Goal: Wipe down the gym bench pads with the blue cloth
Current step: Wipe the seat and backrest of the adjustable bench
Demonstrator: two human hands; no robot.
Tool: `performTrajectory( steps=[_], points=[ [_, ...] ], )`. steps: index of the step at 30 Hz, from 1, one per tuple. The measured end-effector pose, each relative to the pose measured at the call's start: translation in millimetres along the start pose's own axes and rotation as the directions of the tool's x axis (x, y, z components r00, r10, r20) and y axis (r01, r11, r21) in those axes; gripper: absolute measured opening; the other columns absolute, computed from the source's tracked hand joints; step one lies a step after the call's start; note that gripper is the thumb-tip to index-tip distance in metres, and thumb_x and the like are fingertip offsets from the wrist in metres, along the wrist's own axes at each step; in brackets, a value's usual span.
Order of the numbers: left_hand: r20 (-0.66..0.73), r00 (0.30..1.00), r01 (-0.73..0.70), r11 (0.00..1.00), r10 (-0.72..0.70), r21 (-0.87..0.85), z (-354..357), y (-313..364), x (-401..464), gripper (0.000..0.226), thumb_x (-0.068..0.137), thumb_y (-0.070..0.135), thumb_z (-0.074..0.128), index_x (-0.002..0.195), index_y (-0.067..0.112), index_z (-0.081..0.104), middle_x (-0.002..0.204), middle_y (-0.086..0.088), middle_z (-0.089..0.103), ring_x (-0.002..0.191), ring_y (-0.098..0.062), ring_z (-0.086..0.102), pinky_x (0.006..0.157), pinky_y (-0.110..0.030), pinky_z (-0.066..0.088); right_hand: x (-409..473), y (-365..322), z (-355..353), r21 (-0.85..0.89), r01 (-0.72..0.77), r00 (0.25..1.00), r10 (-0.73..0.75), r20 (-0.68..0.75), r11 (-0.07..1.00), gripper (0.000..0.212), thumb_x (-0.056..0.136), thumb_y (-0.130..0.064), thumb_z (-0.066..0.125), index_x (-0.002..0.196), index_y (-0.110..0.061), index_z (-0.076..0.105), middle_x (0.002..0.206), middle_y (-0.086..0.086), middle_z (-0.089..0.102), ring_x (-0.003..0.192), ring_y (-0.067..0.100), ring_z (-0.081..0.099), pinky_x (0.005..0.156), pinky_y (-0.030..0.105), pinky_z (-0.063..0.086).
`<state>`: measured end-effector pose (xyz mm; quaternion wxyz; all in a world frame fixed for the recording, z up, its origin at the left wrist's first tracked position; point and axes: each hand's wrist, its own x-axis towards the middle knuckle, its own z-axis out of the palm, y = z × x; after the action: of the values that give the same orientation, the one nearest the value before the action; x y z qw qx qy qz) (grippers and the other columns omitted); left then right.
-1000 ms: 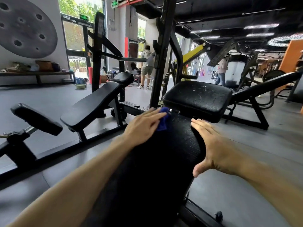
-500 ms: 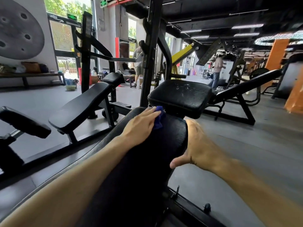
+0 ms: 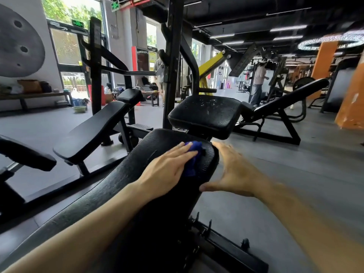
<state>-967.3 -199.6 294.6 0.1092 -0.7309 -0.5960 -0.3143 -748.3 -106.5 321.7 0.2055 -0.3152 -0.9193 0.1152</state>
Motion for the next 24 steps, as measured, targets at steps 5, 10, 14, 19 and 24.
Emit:
performTrajectory(
  steps=[5,10,14,19,24],
  points=[
    [-0.017,0.994,0.109,0.994,-0.11,-0.024,18,28,46,0.051,0.104,0.014,0.042,0.152,0.03,0.047,0.164,0.016,0.029,0.155,-0.003,0.013,0.12,-0.036,0.032,0,-5,-2,0.016,-0.024,1.0,0.024,-0.004,1.0,0.147,0.046,-0.081,0.081,0.159,-0.03,0.002,0.159,-0.012,0.026,0.146,0.011,0.025,0.115,0.026,0.027],
    [0.048,0.998,-0.038,0.999,0.04,-0.039,14,41,5,0.05,0.104,0.012,0.045,0.15,0.031,0.05,0.164,0.019,0.027,0.154,0.001,0.008,0.121,-0.033,0.032,-4,-4,-5,0.048,-0.075,0.996,0.073,0.049,0.996,0.146,0.053,-0.077,0.082,0.159,-0.028,-0.005,0.161,-0.007,0.03,0.144,0.013,0.035,0.108,0.024,0.036],
    [0.027,0.992,-0.121,0.985,0.126,-0.123,15,37,-29,0.047,0.1,0.005,0.049,0.139,0.028,0.061,0.16,0.018,0.037,0.154,0.001,0.013,0.123,-0.026,0.026,-11,-7,-8,0.081,-0.008,1.0,0.011,-0.029,0.997,0.131,0.059,-0.069,0.085,0.159,-0.032,0.009,0.16,-0.005,0.035,0.14,0.014,0.043,0.101,0.023,0.039],
    [0.004,0.999,-0.05,0.96,0.053,-0.276,13,40,-31,0.046,0.103,0.005,0.051,0.141,0.03,0.051,0.156,0.023,0.038,0.15,0.007,0.021,0.12,-0.023,0.031,-20,-12,16,-0.089,0.028,0.994,-0.037,-0.105,0.996,0.105,0.072,-0.076,0.069,0.156,-0.027,0.027,0.166,-0.001,0.015,0.153,0.018,0.009,0.123,0.039,0.019],
    [-0.045,0.998,0.036,0.963,-0.05,-0.268,11,37,-32,0.07,0.097,0.0,0.054,0.157,0.02,0.024,0.165,0.011,0.014,0.139,-0.011,0.042,0.108,-0.016,0.041,-29,-39,24,-0.143,0.164,0.95,-0.195,-0.244,0.976,0.081,0.084,-0.044,0.07,0.153,-0.022,0.033,0.154,-0.006,0.041,0.143,0.015,0.027,0.117,0.028,0.018]
  ],
)
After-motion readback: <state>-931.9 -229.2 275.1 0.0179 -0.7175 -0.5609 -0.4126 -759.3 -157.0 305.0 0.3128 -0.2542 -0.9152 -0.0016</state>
